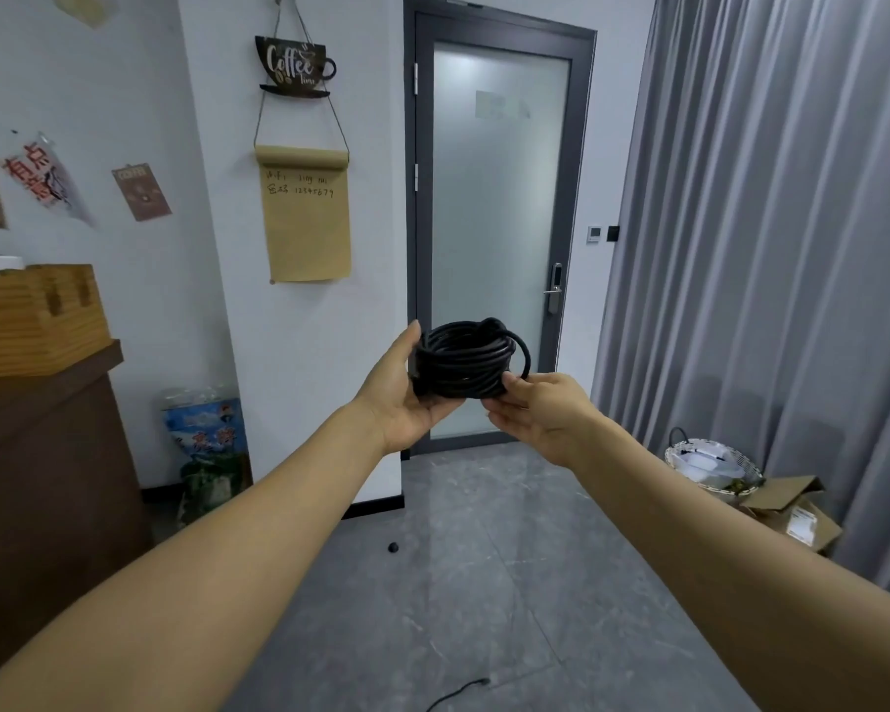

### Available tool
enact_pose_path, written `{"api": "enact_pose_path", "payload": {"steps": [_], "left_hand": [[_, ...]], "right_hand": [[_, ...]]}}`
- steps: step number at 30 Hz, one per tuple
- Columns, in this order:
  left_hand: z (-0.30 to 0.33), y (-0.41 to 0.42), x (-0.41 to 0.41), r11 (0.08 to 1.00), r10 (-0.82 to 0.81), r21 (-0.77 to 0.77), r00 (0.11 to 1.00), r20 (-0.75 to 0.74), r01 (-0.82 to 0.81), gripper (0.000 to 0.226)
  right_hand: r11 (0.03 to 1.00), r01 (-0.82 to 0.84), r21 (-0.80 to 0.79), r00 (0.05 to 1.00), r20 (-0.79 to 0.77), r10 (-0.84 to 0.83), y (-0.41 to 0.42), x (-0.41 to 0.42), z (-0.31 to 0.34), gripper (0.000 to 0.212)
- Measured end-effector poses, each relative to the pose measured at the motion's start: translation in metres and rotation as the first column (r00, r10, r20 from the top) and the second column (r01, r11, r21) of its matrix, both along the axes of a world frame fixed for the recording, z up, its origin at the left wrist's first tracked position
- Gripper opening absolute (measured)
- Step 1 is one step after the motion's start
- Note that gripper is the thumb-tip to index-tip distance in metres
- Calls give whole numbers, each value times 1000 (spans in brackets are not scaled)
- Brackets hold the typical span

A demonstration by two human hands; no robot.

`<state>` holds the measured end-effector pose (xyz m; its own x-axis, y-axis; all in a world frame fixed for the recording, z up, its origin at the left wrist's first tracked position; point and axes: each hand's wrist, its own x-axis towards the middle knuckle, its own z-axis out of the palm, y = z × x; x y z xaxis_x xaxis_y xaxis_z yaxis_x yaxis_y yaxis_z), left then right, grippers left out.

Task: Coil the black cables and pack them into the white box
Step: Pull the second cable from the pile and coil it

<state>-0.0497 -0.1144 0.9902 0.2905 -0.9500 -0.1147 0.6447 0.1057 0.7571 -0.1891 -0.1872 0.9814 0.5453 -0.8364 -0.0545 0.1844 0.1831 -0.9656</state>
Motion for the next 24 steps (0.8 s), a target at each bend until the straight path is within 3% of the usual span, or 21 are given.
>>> {"api": "enact_pose_path", "payload": {"steps": [5, 13, 19, 24], "left_hand": [[-8, 2, -3, 996, 19, -78, 989, -149, -31, 42], [-16, -3, -12, 993, 34, -118, 987, 155, -16, 44], [-12, -1, -16, 984, 86, -178, 919, 385, -17, 48], [-11, -4, -18, 971, 132, -239, 885, 446, -24, 47]], "right_hand": [[986, -16, 168, 991, 130, -6, -2, -1, -4, 17], [971, -114, 212, 958, 284, 50, -6, -5, -4, 22], [975, -142, 173, 946, 314, 82, -3, -8, -1, 20], [970, -150, 190, 935, 348, 76, -5, -6, 2, 18]]}}
